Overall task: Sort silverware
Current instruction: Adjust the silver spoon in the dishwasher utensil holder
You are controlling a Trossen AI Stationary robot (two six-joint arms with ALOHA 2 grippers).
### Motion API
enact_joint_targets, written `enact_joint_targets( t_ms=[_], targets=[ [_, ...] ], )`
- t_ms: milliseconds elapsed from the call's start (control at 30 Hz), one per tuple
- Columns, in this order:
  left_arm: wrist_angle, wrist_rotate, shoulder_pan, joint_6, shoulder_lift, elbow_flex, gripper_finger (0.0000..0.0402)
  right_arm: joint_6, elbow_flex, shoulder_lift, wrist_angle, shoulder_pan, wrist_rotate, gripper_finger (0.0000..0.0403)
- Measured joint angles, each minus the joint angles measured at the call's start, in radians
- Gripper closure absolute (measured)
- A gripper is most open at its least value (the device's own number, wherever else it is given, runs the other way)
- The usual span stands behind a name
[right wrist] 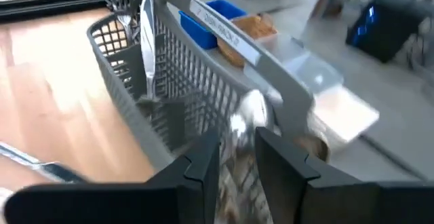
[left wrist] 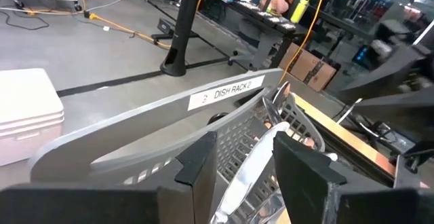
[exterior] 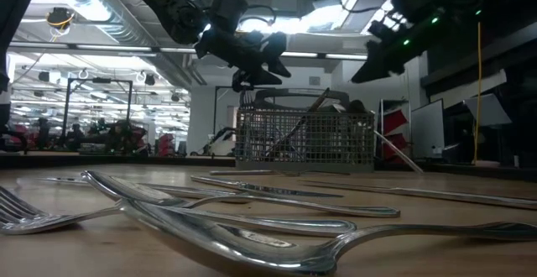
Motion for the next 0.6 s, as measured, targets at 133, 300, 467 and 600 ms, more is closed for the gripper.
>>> enact_joint_targets(
  t_ms=[133,300,467,600],
  targets=[
    [-0.007,0.000,0.000,0.000,0.000,0.000,0.0270,0.083,0.000,-0.099,-0.205,0.000,0.022,0.0306],
    [-0.006,0.000,0.000,0.000,0.000,0.000,0.0270,0.106,-0.001,-0.116,-0.445,0.000,0.022,0.0306],
    [-0.006,0.000,0.000,0.000,0.000,0.000,0.0270,0.100,-0.061,-0.081,-0.465,0.000,0.021,0.0306],
    [-0.006,0.000,0.000,0.000,0.000,0.000,0.0270,0.098,-0.108,-0.057,-0.463,0.000,0.036,0.0306]
  ],
)
